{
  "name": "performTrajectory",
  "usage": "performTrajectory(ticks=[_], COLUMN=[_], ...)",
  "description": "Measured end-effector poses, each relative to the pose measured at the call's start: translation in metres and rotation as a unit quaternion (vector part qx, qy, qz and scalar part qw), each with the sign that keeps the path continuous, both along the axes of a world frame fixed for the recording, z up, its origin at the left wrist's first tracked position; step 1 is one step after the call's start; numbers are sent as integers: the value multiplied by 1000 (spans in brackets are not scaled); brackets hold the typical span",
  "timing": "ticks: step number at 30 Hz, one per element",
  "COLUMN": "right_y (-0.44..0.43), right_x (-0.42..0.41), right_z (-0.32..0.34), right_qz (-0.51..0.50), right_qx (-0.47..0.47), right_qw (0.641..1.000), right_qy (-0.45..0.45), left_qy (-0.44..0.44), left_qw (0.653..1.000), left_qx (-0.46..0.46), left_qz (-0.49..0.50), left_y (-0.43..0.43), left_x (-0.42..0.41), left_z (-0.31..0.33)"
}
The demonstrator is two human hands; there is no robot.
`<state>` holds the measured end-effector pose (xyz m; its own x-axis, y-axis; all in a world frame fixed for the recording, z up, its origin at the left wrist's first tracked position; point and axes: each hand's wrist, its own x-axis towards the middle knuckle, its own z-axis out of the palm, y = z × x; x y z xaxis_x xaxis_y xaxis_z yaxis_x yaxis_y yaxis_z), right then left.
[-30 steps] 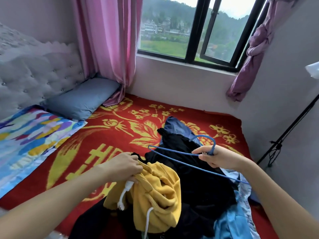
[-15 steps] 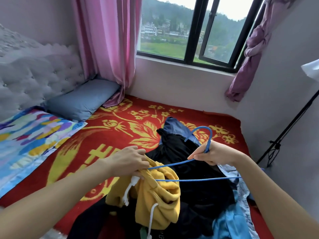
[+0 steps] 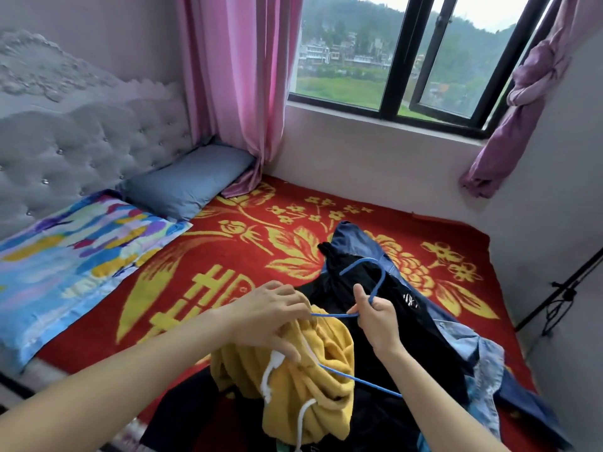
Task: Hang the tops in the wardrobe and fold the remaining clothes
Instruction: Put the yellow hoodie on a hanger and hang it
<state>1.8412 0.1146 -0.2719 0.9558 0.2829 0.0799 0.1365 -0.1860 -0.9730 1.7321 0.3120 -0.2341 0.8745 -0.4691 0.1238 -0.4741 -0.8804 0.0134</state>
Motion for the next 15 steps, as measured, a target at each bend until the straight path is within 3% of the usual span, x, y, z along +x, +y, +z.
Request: performTrajectory(ticks=[2,5,8,15], right_y=[-5,-11,-16,-23], right_x=[1,0,1,4], right_z=[-5,-12,-13,-5], right_qz=[3,1,-24,-47], right_qx=[30,46,58,74], right_qw=[999,998,997,996], right_qy=[24,42,46,25], left_qy=[48,84,162,79], left_qw=[994,976,959,959], left_qx=[-57,-49,-83,-178], left_qz=[77,194,217,205], left_y=[7,19,22,8], left_x=[-4,1,8,14], left_z=[-17,-27,-31,-36])
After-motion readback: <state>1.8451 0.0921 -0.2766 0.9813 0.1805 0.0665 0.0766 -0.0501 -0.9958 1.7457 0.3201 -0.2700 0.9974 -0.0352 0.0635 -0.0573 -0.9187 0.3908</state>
